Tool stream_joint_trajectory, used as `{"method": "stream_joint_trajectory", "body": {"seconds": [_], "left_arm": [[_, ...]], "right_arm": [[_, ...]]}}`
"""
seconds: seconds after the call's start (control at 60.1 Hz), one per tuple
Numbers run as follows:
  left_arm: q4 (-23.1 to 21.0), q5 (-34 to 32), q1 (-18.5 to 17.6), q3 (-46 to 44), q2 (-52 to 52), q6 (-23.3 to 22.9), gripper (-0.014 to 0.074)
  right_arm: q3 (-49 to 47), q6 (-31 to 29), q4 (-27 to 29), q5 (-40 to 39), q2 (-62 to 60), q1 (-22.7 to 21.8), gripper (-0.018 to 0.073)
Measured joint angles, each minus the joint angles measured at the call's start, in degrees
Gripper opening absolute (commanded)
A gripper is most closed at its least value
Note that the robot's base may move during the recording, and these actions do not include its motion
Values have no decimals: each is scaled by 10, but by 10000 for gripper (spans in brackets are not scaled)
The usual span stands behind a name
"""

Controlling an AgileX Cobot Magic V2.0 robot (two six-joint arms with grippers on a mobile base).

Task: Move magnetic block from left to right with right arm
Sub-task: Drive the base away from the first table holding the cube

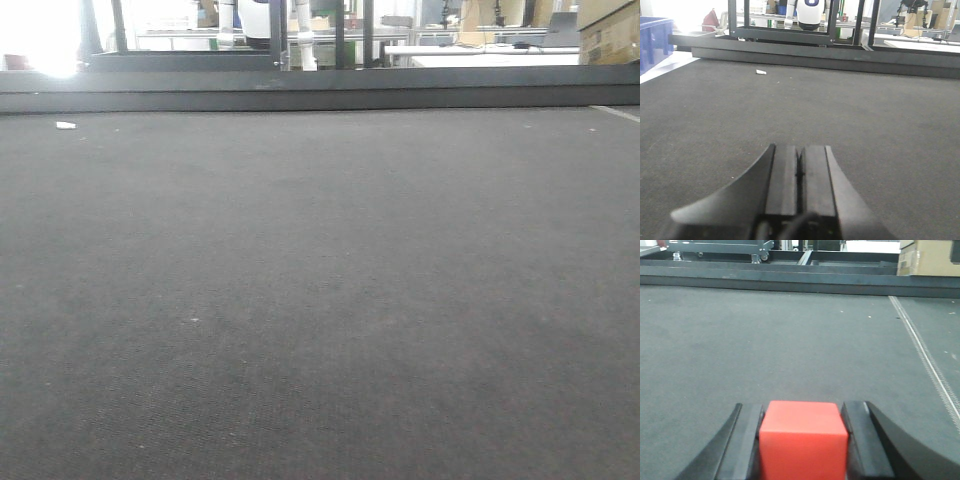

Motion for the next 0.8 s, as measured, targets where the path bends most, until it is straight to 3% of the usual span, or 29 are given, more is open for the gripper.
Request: {"method": "stream_joint_trajectory", "body": {"seconds": [0.799], "left_arm": [[0,0,0,0,0,0,-116]], "right_arm": [[0,0,1,0,0,0,140]]}}
